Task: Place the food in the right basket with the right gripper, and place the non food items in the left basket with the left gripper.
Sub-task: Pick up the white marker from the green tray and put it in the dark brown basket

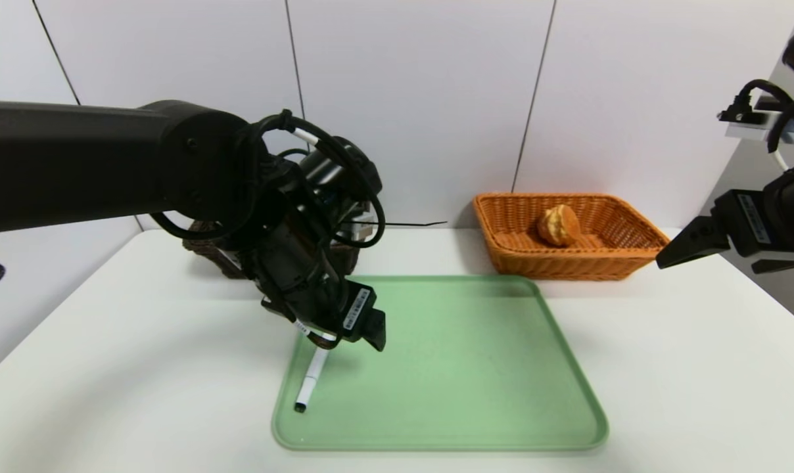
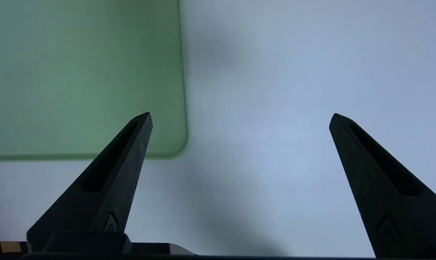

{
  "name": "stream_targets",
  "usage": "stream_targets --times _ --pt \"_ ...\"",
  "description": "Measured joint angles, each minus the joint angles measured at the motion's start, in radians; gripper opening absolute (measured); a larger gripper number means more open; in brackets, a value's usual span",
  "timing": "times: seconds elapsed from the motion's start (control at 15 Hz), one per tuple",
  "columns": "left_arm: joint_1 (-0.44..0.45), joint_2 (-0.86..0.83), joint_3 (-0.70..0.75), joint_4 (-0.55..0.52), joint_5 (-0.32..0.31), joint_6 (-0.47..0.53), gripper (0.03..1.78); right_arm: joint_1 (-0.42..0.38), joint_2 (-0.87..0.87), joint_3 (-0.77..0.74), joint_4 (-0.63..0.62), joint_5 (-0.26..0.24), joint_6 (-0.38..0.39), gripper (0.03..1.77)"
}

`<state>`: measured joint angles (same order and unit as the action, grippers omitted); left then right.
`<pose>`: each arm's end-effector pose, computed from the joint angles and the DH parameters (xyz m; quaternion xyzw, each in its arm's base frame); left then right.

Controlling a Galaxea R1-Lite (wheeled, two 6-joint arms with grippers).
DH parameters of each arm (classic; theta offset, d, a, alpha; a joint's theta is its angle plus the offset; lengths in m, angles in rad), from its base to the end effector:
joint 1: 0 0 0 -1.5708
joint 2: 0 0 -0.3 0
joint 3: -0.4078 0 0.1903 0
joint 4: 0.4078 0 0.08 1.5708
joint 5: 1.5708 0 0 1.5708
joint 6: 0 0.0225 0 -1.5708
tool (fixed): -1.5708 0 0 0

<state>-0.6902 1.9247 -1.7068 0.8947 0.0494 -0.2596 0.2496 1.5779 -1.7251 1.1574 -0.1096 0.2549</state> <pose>0.2599 -0.2132 0.2254 0.0849 0.5228 -0.2015 0.8239 0.2121 0.0515 0.3136 0.0252 0.4800 0.0002 0.8769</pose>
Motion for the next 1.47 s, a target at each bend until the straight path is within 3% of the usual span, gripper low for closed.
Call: stream_targets --times 0.13,0.33,0.93,1.47 --pt "0.003 0.044 -0.032 0.017 0.042 -0.013 1.69 -0.001 0.006 0.001 -0.001 0.0 0.0 1.69" --pt "0.032 0.089 -0.042 0.02 0.047 -0.011 1.69 -0.001 0.019 0.0 -0.003 0.0 0.0 1.69" --pt "0.092 0.141 -0.04 0.015 -0.021 -0.01 1.69 -0.003 0.036 0.003 -0.002 -0.003 0.001 1.69" --pt "0.116 0.146 0.001 0.012 -0.019 -0.001 1.69 -0.003 0.042 0.004 -0.002 -0.003 0.001 1.69"
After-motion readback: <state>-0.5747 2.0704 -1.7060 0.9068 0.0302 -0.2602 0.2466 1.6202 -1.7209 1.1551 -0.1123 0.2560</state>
